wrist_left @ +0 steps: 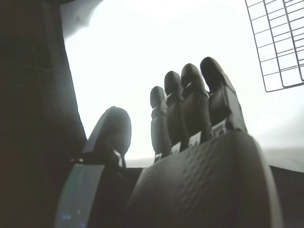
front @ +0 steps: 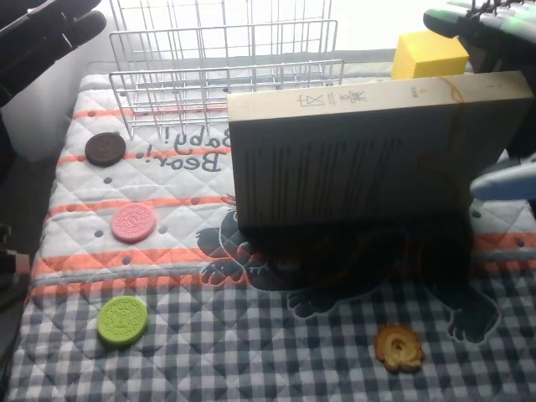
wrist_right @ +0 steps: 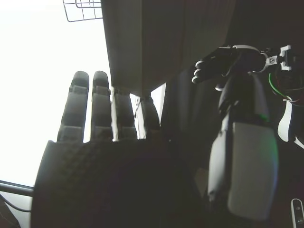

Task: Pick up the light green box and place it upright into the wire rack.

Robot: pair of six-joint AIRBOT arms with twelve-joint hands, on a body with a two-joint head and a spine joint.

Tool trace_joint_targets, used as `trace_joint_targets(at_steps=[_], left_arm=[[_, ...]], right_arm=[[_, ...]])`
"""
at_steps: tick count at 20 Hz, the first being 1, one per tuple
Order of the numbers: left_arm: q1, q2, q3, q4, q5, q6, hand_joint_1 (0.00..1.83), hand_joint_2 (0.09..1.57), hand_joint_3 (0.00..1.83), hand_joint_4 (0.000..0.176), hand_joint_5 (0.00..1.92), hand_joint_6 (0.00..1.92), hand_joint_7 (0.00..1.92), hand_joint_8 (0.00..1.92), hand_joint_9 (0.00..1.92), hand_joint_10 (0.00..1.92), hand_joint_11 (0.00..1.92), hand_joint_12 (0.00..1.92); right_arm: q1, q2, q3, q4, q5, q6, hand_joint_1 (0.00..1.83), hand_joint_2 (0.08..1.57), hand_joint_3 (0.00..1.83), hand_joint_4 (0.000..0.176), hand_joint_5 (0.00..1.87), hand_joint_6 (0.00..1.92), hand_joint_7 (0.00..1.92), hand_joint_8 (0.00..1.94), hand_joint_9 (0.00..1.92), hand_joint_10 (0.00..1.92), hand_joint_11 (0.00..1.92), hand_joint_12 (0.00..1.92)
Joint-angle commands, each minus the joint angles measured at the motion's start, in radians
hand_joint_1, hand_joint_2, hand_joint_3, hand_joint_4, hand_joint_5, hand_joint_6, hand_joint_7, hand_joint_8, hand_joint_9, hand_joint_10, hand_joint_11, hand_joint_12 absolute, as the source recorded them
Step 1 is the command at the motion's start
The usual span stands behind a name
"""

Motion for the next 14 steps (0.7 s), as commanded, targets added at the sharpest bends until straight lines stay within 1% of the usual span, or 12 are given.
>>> trace_joint_targets(at_steps=[1, 3, 4, 5, 6, 7, 9, 10, 11, 12, 13, 14], left_arm=[[-0.013, -0.005, 0.005, -0.014, -0.120, -0.007, 0.34, 1.16, 0.00, 0.047, 0.59, 0.01, 0.51, 0.00, 0.46, 0.02, 0.07, 0.72], [-0.013, -0.006, 0.006, -0.014, -0.119, -0.007, 0.33, 1.16, 0.00, 0.041, 0.61, 0.01, 0.52, 0.00, 0.47, 0.01, 0.07, 0.72], [-0.014, -0.007, 0.006, -0.014, -0.118, -0.007, 0.33, 1.16, 0.00, 0.052, 0.60, 0.01, 0.52, 0.00, 0.47, 0.01, 0.08, 0.72], [-0.015, -0.008, 0.006, -0.014, -0.117, -0.007, 0.31, 1.16, 0.00, 0.054, 0.60, 0.01, 0.53, 0.01, 0.48, 0.01, 0.08, 0.72], [-0.015, -0.009, 0.007, -0.014, -0.117, -0.007, 0.32, 1.16, 0.00, 0.050, 0.60, 0.00, 0.53, 0.01, 0.48, 0.01, 0.08, 0.71], [-0.016, -0.009, 0.007, -0.014, -0.117, -0.007, 0.35, 1.16, 0.00, 0.049, 0.59, 0.00, 0.54, 0.01, 0.48, 0.01, 0.08, 0.71], [-0.016, -0.012, 0.008, -0.014, -0.114, -0.007, 0.35, 1.16, 0.00, 0.083, 0.56, 0.00, 0.55, 0.01, 0.49, 0.01, 0.07, 0.71], [-0.016, -0.014, 0.010, -0.014, -0.112, -0.007, 0.35, 1.15, 0.00, 0.092, 0.55, 0.00, 0.55, 0.01, 0.49, 0.01, 0.07, 0.71], [-0.016, -0.014, 0.010, -0.014, -0.111, -0.007, 0.36, 1.15, 0.00, 0.082, 0.56, 0.00, 0.54, 0.00, 0.49, 0.01, 0.07, 0.71], [-0.016, -0.014, 0.010, -0.013, -0.110, -0.007, 0.36, 1.15, 0.00, 0.074, 0.57, 0.01, 0.55, 0.01, 0.49, 0.01, 0.08, 0.71], [-0.017, -0.015, 0.010, -0.011, -0.110, -0.007, 0.36, 1.15, 0.00, 0.069, 0.57, 0.01, 0.55, 0.00, 0.49, 0.01, 0.08, 0.72], [-0.018, -0.015, 0.010, -0.009, -0.110, -0.007, 0.36, 1.15, 0.00, 0.070, 0.57, 0.00, 0.55, 0.00, 0.49, 0.01, 0.08, 0.72]], right_arm=[[0.014, 0.009, 0.006, 0.037, 0.112, 0.004, 0.72, 0.87, 0.01, 0.153, 0.00, 0.00, 0.00, 0.00, 0.00, 0.00, 0.00, 0.00], [0.022, 0.008, 0.006, 0.037, 0.111, 0.004, 0.73, 0.88, 0.02, 0.133, 0.00, 0.00, 0.00, 0.00, 0.00, 0.00, 0.00, 0.00], [0.030, 0.007, 0.008, 0.033, 0.109, 0.004, 0.73, 0.88, 0.02, 0.136, 0.00, 0.00, 0.00, 0.00, 0.00, 0.00, 0.00, 0.00], [0.045, 0.002, 0.010, 0.022, 0.099, 0.004, 0.71, 0.87, 0.01, 0.156, 0.00, 0.00, 0.00, 0.00, 0.00, 0.00, 0.00, 0.00], [0.049, 0.001, 0.011, 0.019, 0.094, 0.004, 0.70, 0.86, 0.00, 0.156, 0.00, 0.00, 0.00, 0.00, 0.00, 0.00, 0.00, 0.00], [0.050, 0.001, 0.011, 0.018, 0.092, 0.004, 0.68, 0.86, 0.00, 0.139, 0.00, 0.00, 0.00, 0.00, 0.00, 0.00, 0.00, 0.00], [0.077, -0.008, 0.015, -0.008, 0.068, 0.004, 0.72, 0.86, 0.00, 0.128, 0.00, 0.00, 0.00, 0.00, 0.00, 0.00, 0.00, 0.00], [0.117, -0.020, 0.021, -0.048, 0.024, 0.004, 0.74, 0.88, 0.01, 0.115, 0.00, 0.00, 0.00, 0.00, 0.00, 0.00, 0.00, 0.00], [0.143, -0.028, 0.024, -0.074, -0.001, 0.004, 0.85, 0.89, 0.01, 0.115, 0.00, 0.00, 0.00, 0.00, 0.00, 0.00, 0.00, 0.00], [0.175, -0.040, 0.030, -0.113, -0.037, 0.004, 0.87, 0.88, 0.01, 0.127, 0.00, 0.00, 0.00, 0.00, 0.00, 0.00, 0.00, 0.00], [0.200, -0.051, 0.036, -0.146, -0.067, 0.004, 0.88, 0.87, 0.00, 0.158, 0.00, 0.00, 0.00, 0.00, 0.00, 0.00, 0.00, 0.00], [0.216, -0.059, 0.043, -0.171, -0.088, 0.004, 0.83, 0.85, 0.00, 0.168, 0.00, 0.00, 0.00, 0.00, 0.00, 0.00, 0.00, 0.00]])
